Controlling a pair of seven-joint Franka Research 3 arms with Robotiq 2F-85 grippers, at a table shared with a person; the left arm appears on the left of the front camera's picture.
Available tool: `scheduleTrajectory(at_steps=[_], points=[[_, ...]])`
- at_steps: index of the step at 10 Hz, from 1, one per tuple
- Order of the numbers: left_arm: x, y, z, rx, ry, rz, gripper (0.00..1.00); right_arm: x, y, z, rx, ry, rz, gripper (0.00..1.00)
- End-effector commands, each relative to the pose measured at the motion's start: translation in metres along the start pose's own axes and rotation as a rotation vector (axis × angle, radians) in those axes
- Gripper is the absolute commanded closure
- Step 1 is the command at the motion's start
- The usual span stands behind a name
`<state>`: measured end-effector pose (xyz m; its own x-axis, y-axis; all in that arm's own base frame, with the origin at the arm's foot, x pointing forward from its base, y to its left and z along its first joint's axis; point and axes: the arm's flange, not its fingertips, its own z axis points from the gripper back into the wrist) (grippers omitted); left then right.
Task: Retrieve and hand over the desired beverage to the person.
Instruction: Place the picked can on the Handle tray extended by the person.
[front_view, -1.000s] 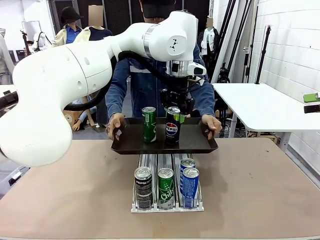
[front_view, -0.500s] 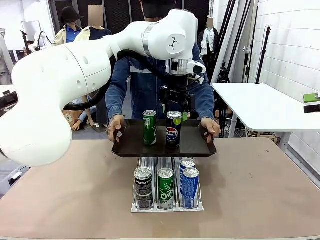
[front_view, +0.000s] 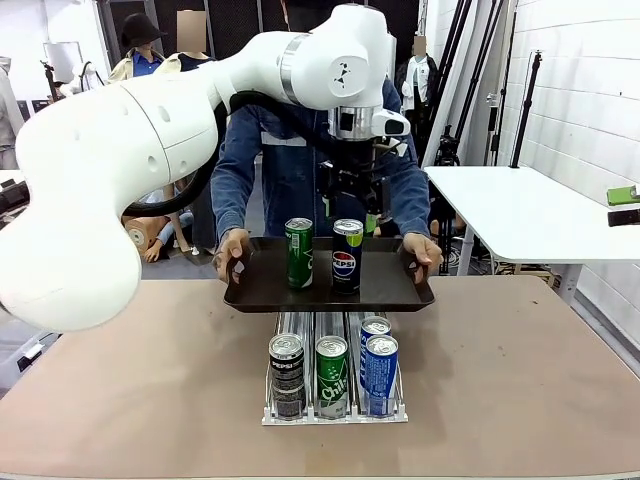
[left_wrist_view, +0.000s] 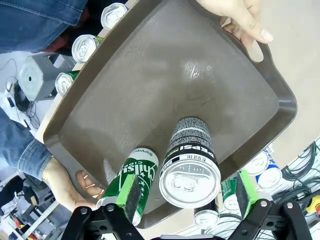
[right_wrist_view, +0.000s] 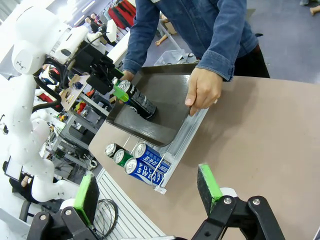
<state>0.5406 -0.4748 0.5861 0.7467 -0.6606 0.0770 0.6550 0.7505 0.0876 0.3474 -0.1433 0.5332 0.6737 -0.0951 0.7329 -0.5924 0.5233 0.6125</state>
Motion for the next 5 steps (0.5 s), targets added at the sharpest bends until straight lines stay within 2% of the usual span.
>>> scheduleTrajectory(at_steps=[1, 5], points=[[0.007, 0.003, 0.015, -0.022, -0.029, 0.016, 0.0, 0.002, 0.0, -0.001, 0.019, -0.018, 0.007, 0.0], [-0.002, 0.0, 0.033, -0.018, -0.065, 0.014, 0.0, 0.002, 0.0, -0.001, 0.019, -0.018, 0.007, 0.0]])
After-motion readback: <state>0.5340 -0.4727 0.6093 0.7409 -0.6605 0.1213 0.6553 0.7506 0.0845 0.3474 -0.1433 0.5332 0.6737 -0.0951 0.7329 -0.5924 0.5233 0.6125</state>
